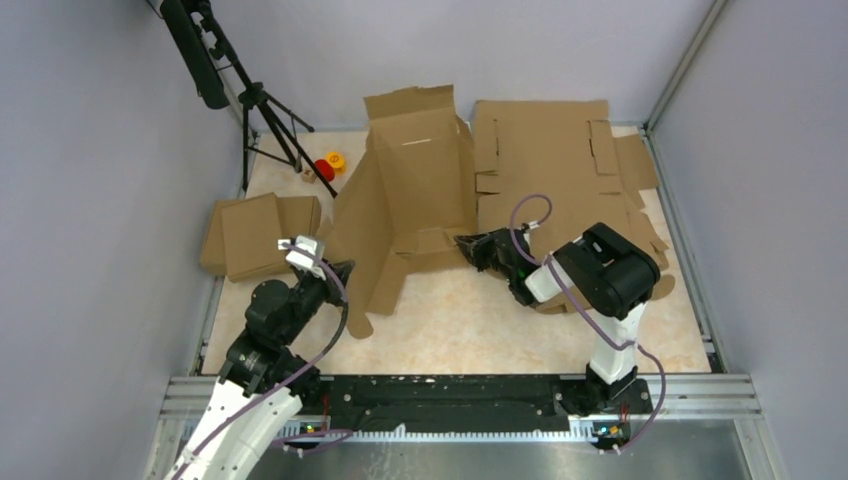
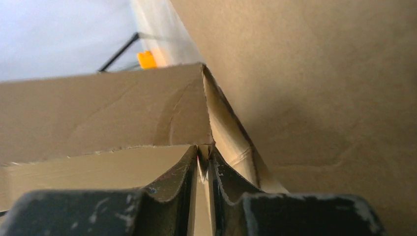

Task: Fold the paper box

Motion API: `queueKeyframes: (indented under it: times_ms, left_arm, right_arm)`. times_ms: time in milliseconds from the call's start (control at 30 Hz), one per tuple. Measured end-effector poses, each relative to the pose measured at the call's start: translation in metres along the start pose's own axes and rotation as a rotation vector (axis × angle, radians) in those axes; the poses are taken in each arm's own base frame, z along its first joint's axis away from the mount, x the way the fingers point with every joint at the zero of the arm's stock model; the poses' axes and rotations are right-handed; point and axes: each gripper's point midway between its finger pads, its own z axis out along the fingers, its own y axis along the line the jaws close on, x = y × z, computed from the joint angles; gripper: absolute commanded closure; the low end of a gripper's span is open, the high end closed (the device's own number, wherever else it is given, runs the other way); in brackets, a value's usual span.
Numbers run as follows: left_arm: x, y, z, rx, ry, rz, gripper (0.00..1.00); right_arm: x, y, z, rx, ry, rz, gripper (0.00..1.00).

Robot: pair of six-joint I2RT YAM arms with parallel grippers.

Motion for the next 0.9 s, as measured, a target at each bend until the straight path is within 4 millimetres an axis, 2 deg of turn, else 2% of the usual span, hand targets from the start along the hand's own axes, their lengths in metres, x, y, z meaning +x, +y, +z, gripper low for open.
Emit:
queueKeyframes:
  times_ms: [133, 267, 433, 600, 700, 900]
  left_arm:
    - [0.004, 0.000, -0.001, 0.002, 0.019, 0.011, 0.99]
    - [0.006, -0.001, -0.002, 0.009, 0.027, 0.014, 0.99]
    - [0.007, -0.001, -0.002, 0.012, 0.032, 0.017, 0.99]
    - [0.008, -0.001, -0.002, 0.011, 0.035, 0.023, 0.99]
    - [0.007, -0.001, -0.002, 0.011, 0.034, 0.026, 0.99]
    - [0.007, 0.000, -0.003, 0.011, 0.033, 0.031, 0.99]
  right_arm:
    - [0.015, -0.014, 0.003, 0.085, 0.019, -0.114, 0.85]
    - [0.019, -0.028, 0.002, 0.152, 0.023, -0.194, 0.84]
    - [0.018, -0.028, -0.001, 0.171, 0.020, -0.246, 0.68]
    - [0.014, -0.014, -0.015, 0.174, 0.001, -0.285, 0.61]
    - [0.012, 0.003, -0.031, 0.133, -0.008, -0.304, 0.56]
    - [0.016, 0.035, -0.063, 0.040, 0.009, -0.378, 0.54]
